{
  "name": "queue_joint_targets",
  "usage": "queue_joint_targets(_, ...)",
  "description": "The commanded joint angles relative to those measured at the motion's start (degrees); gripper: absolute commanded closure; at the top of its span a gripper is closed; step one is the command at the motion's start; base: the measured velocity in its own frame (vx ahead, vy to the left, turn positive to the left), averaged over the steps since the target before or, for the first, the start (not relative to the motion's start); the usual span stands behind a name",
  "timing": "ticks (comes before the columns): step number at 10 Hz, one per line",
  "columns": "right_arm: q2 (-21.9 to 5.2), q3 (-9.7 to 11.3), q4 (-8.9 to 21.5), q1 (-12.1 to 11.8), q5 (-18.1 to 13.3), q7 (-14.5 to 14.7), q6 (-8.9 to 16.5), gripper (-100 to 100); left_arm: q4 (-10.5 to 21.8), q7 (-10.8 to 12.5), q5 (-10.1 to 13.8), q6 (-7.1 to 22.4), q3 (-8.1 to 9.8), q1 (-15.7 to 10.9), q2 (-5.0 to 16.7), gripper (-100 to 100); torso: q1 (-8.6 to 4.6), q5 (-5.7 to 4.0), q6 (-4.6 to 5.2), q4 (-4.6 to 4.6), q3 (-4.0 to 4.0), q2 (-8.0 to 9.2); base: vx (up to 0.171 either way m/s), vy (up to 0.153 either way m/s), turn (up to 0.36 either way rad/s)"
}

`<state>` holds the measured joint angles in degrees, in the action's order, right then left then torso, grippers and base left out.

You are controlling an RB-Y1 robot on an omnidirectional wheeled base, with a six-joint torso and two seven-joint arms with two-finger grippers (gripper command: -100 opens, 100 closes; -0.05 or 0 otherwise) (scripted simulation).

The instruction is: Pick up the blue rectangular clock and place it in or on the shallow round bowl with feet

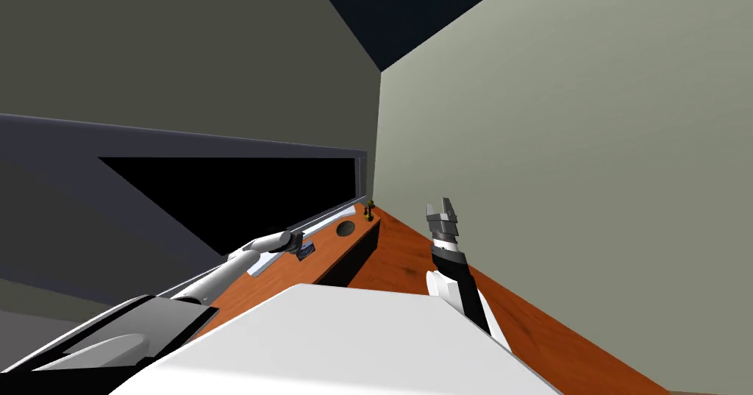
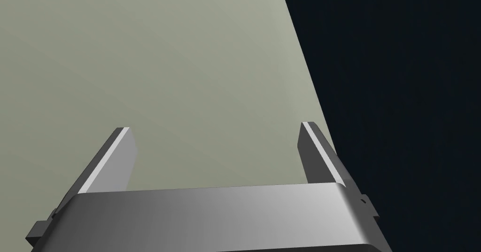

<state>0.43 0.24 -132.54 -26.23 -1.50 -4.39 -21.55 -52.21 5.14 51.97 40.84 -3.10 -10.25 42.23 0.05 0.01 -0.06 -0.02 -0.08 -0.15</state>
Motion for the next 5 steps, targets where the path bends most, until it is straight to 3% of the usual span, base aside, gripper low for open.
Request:
queue_joint_targets(1, 0.0, 0.0, 0.0, 0.0, 0.0, 0.0, 0.0, 0, 2.9, 0.7, 0.5, 1.3, -0.10, -0.5, 0.3, -100, 0.00, 0.00, 0.00, 0.00, 0.00, 0.00, 0.020, 0.011, -0.138)
queue_joint_targets(3, 0.0, 0.0, 0.0, 0.0, 0.0, 0.0, 0.0, 0, 3.4, 0.7, 0.5, 1.3, -0.10, -0.5, 0.3, -100, 0.01, 0.01, -0.08, 0.00, 0.02, 0.04, 0.006, 0.004, 0.016)
queue_joint_targets(4, 0.0, 0.0, 0.0, 0.0, 0.0, 0.0, 0.0, 0, 5.4, 1.8, 1.5, 3.7, -0.30, -1.4, 1.1, -100, -0.01, 0.00, -0.06, 0.01, 0.04, 0.07, 0.015, 0.003, -0.238)
queue_joint_targets(5, 0.0, 0.0, 0.0, 0.0, 0.0, 0.0, 0.0, 0, 7.2, 1.8, 1.5, 3.7, -0.30, -1.4, 1.1, -100, -0.01, 0.00, 0.01, 0.01, 0.02, 0.02, 0.020, 0.013, -0.146)
